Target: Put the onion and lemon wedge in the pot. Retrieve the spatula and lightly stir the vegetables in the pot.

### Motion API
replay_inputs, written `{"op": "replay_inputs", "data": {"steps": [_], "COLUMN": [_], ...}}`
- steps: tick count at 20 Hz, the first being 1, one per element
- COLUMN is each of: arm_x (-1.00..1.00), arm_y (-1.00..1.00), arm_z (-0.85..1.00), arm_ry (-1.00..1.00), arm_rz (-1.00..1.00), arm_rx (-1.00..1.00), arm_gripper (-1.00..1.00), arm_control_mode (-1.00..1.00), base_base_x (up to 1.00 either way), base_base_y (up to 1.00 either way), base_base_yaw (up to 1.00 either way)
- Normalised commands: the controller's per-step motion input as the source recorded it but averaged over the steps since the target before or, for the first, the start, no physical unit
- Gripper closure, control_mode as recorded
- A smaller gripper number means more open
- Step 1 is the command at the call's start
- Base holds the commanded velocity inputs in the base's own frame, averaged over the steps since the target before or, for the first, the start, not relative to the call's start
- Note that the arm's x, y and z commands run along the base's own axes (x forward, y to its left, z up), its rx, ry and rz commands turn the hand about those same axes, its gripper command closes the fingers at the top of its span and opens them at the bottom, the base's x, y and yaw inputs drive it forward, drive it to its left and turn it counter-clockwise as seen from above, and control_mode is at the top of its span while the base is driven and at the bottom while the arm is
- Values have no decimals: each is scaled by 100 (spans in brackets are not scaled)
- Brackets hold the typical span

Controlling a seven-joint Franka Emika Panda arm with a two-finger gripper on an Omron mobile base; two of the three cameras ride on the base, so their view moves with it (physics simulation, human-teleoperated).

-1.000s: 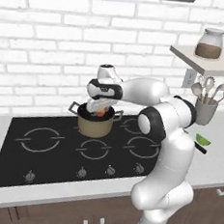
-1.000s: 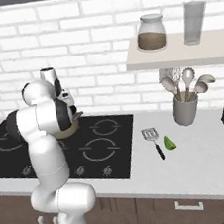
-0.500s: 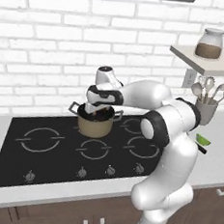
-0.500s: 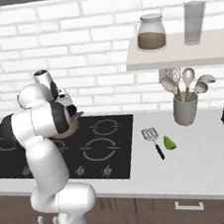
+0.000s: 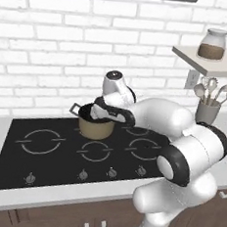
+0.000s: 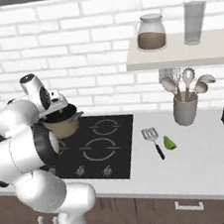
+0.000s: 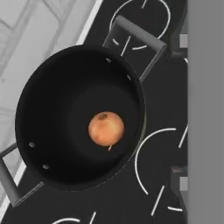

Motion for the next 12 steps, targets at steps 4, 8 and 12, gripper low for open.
{"op": "replay_inputs", "data": {"steps": [4, 8, 12], "arm_x": [-86, -84, -81], "arm_y": [-56, -72, -65], "arm_z": [54, 40, 2], "arm_ry": [-13, -6, 0], "arm_rz": [0, -3, -8], "arm_rx": [7, 8, 1], "arm_gripper": [-100, -100, -100], "arm_control_mode": [-100, -100, -100], "base_base_x": [0, 0, 0], "base_base_y": [0, 0, 0], "base_base_yaw": [0, 0, 0]}}
